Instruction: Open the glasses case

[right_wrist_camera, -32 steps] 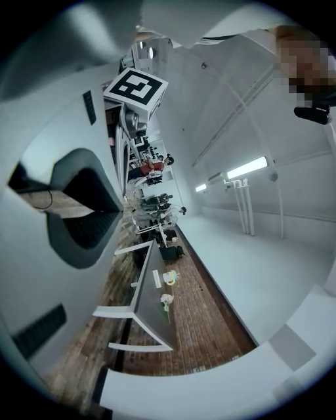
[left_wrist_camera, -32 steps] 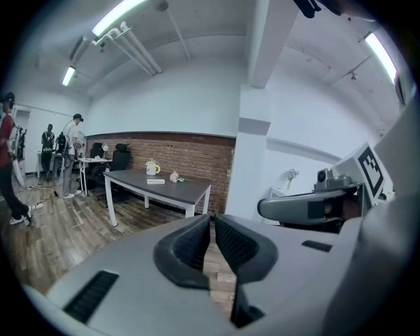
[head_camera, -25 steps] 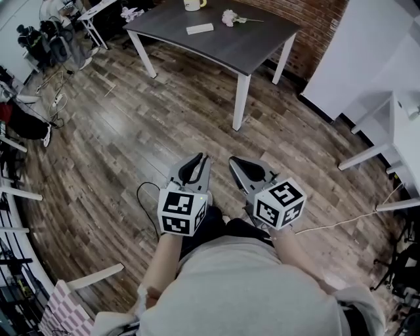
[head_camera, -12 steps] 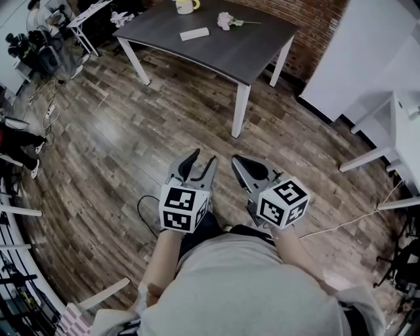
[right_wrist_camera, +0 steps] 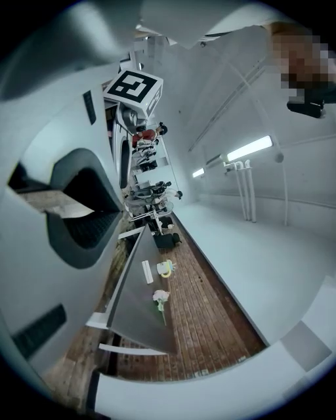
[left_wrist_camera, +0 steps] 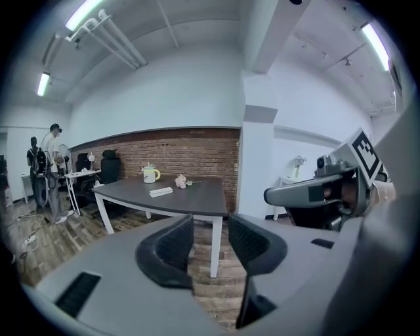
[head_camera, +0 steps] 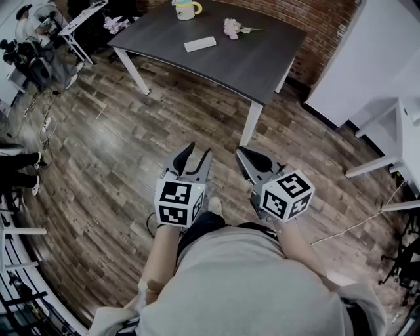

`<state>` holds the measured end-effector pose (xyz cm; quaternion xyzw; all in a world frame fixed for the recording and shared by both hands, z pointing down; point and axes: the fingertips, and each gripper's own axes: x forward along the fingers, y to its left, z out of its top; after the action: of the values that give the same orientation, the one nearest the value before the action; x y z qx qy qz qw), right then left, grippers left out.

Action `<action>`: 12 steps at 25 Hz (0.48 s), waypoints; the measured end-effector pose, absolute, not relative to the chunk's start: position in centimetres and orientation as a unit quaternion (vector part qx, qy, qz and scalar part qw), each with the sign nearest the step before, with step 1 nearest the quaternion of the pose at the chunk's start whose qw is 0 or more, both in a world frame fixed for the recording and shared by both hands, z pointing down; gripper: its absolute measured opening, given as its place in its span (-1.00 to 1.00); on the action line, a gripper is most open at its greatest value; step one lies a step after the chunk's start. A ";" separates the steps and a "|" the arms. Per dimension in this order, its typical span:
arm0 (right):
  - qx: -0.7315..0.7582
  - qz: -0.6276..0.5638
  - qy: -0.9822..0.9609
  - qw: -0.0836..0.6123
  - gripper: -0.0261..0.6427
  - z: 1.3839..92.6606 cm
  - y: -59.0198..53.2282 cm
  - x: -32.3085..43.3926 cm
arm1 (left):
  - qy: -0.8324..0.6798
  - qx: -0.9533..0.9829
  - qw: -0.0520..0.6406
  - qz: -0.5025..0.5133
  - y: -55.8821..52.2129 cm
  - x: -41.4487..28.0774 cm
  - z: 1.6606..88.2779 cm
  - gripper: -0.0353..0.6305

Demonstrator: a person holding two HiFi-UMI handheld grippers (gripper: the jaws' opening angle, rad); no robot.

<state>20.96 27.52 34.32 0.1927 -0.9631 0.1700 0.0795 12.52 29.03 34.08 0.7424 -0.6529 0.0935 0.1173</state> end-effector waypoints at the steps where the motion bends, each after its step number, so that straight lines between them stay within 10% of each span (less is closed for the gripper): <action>1: 0.194 0.170 -0.963 0.077 -0.91 34.3 26.8 20.1 | -0.652 0.743 0.116 0.095 28.4 11.6 34.0 -0.40; 12: 0.224 0.171 -0.956 0.083 -0.91 33.9 21.8 14.4 | -0.648 0.748 0.117 0.083 23.5 4.2 33.5 -0.40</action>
<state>14.39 21.80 33.93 0.2238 -0.9559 0.1711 0.0827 4.17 23.49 33.54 0.7477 -0.6483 0.0828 0.1173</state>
